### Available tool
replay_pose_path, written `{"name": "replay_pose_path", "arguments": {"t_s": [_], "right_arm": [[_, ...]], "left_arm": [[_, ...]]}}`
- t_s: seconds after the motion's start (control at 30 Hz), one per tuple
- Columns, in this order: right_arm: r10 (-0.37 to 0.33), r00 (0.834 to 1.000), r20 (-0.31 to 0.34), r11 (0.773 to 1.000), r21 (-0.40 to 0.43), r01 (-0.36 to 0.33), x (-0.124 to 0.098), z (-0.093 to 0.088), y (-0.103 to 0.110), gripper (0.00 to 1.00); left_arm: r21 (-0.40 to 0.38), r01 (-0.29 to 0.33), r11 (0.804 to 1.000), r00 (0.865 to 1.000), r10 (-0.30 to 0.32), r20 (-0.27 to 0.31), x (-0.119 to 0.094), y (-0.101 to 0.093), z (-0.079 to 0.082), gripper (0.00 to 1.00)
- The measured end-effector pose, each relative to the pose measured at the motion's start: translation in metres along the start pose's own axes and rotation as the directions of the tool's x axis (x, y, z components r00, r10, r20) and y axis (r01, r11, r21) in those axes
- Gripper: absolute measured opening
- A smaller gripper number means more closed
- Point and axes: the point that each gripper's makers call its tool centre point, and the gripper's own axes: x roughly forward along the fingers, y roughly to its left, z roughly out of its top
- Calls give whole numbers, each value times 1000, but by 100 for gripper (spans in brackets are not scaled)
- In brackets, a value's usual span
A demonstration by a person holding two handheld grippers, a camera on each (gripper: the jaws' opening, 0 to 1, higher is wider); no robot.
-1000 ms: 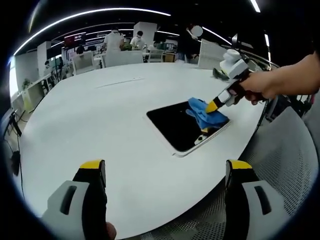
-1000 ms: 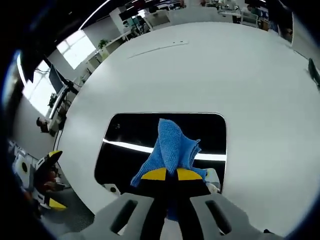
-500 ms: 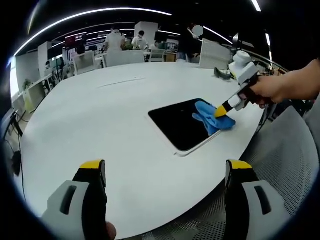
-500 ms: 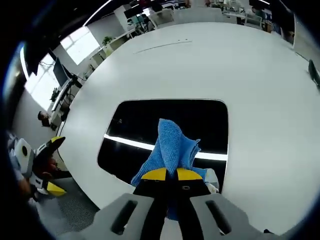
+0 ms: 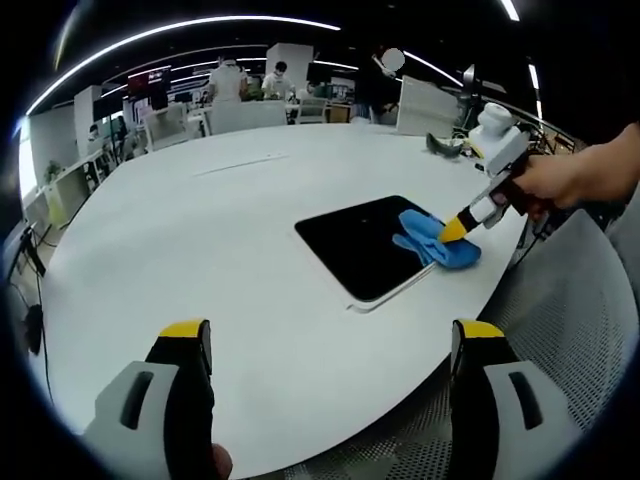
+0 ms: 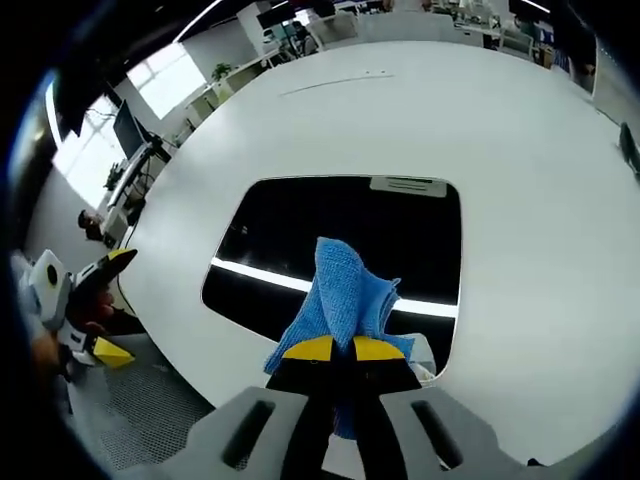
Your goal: Wipe the mirror surface with the cleaning cloth until all visible marks leave the cleaned area.
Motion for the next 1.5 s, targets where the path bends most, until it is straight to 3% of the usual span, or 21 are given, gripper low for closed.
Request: {"name": "replay_pose_path", "arguments": {"t_s": [0.67, 1.5], "right_arm": [[22, 1000, -12, 999, 50, -21, -1, 1, -3, 0], [4, 1000, 4, 992, 127, -5, -16, -6, -38, 0]], "left_arm": [[-9, -3, 1000, 1000, 4, 14, -1, 0, 4, 99], [-7, -3, 1000, 1000, 3, 9, -2, 0, 2, 98]]}}
